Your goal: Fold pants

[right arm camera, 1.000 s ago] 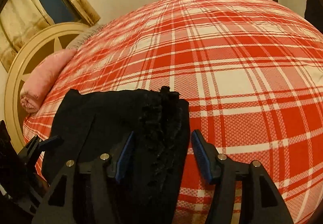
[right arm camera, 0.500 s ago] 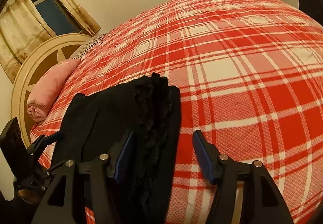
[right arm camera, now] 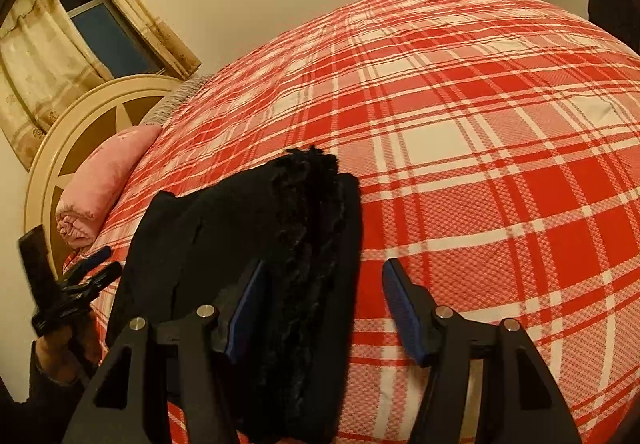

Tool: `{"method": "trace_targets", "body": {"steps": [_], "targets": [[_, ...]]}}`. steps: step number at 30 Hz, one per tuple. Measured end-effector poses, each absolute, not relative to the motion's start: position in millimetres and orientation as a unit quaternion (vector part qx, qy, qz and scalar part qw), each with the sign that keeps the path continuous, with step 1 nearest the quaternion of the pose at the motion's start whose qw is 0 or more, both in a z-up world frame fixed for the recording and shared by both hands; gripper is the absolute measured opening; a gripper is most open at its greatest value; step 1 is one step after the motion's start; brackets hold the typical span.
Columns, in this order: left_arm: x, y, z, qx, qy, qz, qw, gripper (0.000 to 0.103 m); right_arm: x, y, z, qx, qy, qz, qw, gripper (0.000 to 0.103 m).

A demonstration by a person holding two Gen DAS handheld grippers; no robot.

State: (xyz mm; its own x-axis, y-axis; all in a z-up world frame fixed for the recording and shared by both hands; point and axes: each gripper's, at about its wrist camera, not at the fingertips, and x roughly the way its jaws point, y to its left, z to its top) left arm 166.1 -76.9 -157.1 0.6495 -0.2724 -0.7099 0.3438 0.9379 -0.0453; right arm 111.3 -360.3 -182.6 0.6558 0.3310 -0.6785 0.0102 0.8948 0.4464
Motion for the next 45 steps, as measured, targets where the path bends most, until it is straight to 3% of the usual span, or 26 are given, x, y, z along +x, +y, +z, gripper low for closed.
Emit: {"method": "trace_targets", "body": {"steps": [6, 14, 16, 18, 21, 23, 25, 28, 45], "targets": [[179.4, -71.5, -183.7, -0.001, 0.42, -0.191, 0.887, 0.103, 113.4, -358.9, -187.4, 0.221, 0.412, 0.096, 0.879, 0.062], [186.0, -83.4, -182.8, 0.01, 0.422, -0.231, 0.877, 0.103, 118.3, -351.2, -194.9, 0.251, 0.418, 0.114, 0.866, 0.062], [187.1, -84.9, -182.4, 0.009, 0.423, -0.246, 0.872, 0.09, 117.9, -348.6, -195.0, 0.247, 0.418, 0.113, 0.867, 0.058], [187.5, -85.0, -181.4, 0.006, 0.424, -0.258, 0.868, 0.081, 117.9, -348.8, -195.0, 0.255, 0.416, 0.126, 0.864, 0.043], [184.1, -87.0, -179.6, 0.009, 0.419, -0.266, 0.868, 0.069, 116.9, -345.7, -194.9, 0.256, 0.413, 0.131, 0.864, 0.036], [182.9, -86.8, -179.5, 0.008, 0.416, -0.267, 0.869, 0.063, 116.3, -344.7, -195.0, 0.258, 0.41, 0.131, 0.865, 0.034], [182.4, -86.9, -177.9, 0.012, 0.411, -0.269, 0.871, 0.048, 114.6, -343.7, -193.7, 0.255, 0.408, 0.131, 0.867, 0.032], [182.4, -87.3, -174.0, 0.019, 0.407, -0.264, 0.874, 0.034, 112.0, -336.4, -187.8, 0.232, 0.4, 0.122, 0.878, 0.027], [173.9, -95.3, -166.0, 0.046, 0.386, -0.248, 0.887, 0.02, 110.3, -330.9, -179.8, 0.211, 0.4, 0.105, 0.886, 0.023]]}}
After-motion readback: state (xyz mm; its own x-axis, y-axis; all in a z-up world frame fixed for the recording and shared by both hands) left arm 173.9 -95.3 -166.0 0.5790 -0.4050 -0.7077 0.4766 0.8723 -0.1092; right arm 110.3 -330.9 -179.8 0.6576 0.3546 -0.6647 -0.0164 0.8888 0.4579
